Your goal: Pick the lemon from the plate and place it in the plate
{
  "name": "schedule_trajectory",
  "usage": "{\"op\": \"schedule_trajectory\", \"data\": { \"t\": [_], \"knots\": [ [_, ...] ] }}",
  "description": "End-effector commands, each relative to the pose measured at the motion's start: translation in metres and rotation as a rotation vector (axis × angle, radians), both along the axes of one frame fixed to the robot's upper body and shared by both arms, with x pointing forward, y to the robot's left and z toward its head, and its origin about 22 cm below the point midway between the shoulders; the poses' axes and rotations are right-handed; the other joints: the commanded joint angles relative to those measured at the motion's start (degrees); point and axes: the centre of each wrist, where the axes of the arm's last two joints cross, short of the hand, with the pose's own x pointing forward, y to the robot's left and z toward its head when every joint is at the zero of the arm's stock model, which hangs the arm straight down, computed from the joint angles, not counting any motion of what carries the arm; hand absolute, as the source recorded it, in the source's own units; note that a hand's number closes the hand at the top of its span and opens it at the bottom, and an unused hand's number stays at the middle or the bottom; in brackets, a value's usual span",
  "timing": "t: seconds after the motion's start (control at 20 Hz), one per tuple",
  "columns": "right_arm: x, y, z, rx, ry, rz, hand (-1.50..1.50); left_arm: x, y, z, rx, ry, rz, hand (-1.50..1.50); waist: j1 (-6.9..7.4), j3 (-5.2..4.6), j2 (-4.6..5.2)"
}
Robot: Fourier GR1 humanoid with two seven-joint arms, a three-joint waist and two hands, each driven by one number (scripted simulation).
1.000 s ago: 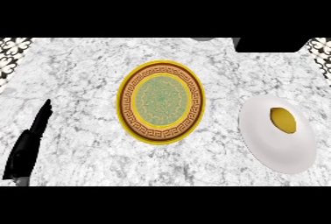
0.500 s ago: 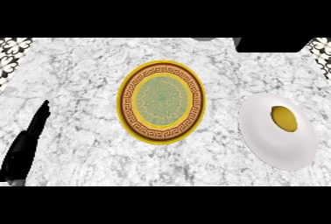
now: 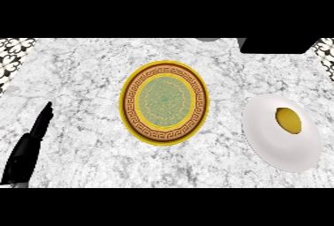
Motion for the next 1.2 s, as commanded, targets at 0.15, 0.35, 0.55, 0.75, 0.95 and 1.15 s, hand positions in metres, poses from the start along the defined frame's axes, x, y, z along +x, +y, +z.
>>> {"op": "schedule_trajectory", "data": {
  "t": [0.15,0.35,0.55,0.75,0.95,1.15],
  "knots": [
    [0.04,0.008,-0.008,-0.149,0.146,0.094,-1.5,0.017,-0.016,0.006,-0.009,0.015,-0.024,0.0,0.28,0.07,0.24],
    [0.05,0.033,-0.03,-0.247,0.192,0.179,-1.5,0.0,-0.002,0.002,0.004,0.003,-0.014,0.0,0.42,0.06,0.1],
    [0.071,0.036,-0.03,-0.35,0.227,0.235,-1.5,0.013,-0.01,-0.001,-0.013,0.008,-0.027,0.0,0.65,0.08,0.3],
    [0.067,0.017,-0.028,-0.362,0.246,0.28,-1.5,0.01,0.002,-0.007,0.005,0.012,0.001,0.0,-0.17,0.02,0.08],
    [0.066,0.017,-0.058,-0.348,0.27,0.289,-1.5,-0.006,0.017,-0.002,-0.01,-0.001,-0.01,0.0,0.06,0.03,0.05],
    [0.081,0.043,-0.073,-0.361,0.278,0.353,-1.5,0.008,-0.002,0.005,-0.007,0.002,0.004,0.0,-0.15,0.03,0.03]
  ]
}}
